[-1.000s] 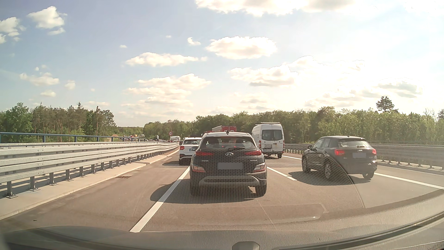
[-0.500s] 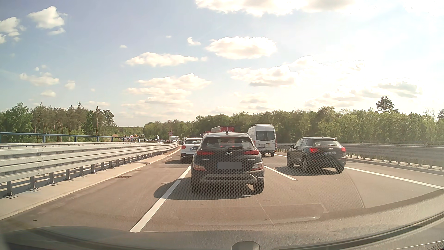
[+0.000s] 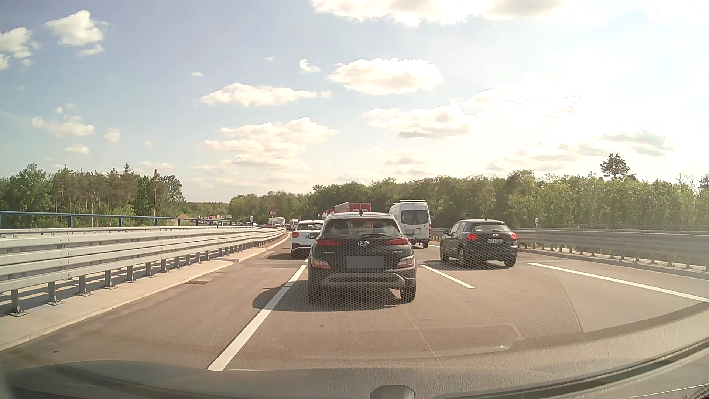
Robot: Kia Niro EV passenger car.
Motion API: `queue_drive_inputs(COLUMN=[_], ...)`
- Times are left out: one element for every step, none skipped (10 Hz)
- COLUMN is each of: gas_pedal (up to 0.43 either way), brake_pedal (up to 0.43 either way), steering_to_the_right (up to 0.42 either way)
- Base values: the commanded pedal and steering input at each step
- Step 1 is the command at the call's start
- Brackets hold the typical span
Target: Follow the waypoints while adhering to traffic rules and regulations
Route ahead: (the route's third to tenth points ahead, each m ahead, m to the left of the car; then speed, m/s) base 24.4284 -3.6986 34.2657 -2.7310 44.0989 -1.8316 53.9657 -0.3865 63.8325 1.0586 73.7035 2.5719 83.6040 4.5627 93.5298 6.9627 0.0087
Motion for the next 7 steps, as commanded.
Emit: queue_drive_inputs(gas_pedal=[0.000, 0.000, 0.000, 0.000, 0.000, 0.000, 0.000], brake_pedal=[0.165, 0.165, 0.165, 0.165, 0.165, 0.165, 0.152], steering_to_the_right=[-0.016, -0.016, -0.016, -0.016, -0.016, -0.016, -0.015])
